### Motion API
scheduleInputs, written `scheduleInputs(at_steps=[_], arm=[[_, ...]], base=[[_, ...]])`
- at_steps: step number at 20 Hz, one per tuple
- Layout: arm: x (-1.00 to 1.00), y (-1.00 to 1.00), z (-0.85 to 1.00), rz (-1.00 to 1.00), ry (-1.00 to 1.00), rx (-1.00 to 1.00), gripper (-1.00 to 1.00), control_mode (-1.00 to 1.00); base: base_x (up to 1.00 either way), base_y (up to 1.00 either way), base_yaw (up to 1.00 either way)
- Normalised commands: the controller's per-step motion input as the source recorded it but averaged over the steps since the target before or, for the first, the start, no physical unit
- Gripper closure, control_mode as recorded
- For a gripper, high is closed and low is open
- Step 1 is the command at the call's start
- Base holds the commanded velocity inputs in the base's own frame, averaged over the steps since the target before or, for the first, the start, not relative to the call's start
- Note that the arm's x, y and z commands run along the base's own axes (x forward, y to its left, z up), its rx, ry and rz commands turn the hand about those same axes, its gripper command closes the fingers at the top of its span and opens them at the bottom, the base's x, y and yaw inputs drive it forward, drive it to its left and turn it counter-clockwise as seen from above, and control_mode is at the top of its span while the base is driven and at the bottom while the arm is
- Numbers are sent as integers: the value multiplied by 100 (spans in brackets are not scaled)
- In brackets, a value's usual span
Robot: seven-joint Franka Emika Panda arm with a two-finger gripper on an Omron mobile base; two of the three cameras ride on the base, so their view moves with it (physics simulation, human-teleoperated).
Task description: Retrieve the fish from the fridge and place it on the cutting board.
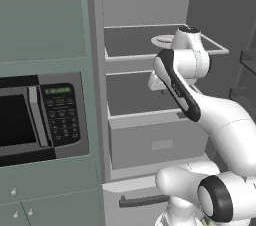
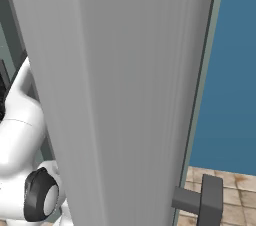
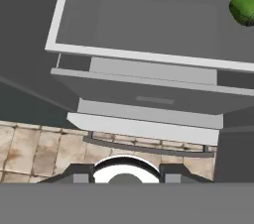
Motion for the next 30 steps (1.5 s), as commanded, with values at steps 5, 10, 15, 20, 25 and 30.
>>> scheduleInputs(at_steps=[5, 10, 15, 20, 25, 30], arm=[[-10, -19, 0, 0, -5, 1, -100, -100], [-25, -7, 1, 0, -18, 0, -100, -100], [-7, 0, 16, 0, -16, -1, -100, -100], [-1, 0, 31, -1, -9, -8, -100, -100], [0, 0, 41, -2, -3, -16, -100, -100], [0, 0, 45, -1, -7, -6, -100, -100]], base=[[0, 0, 0], [0, 0, 0], [0, 0, 0], [0, 0, 0], [0, 0, 0], [0, 0, 0]])
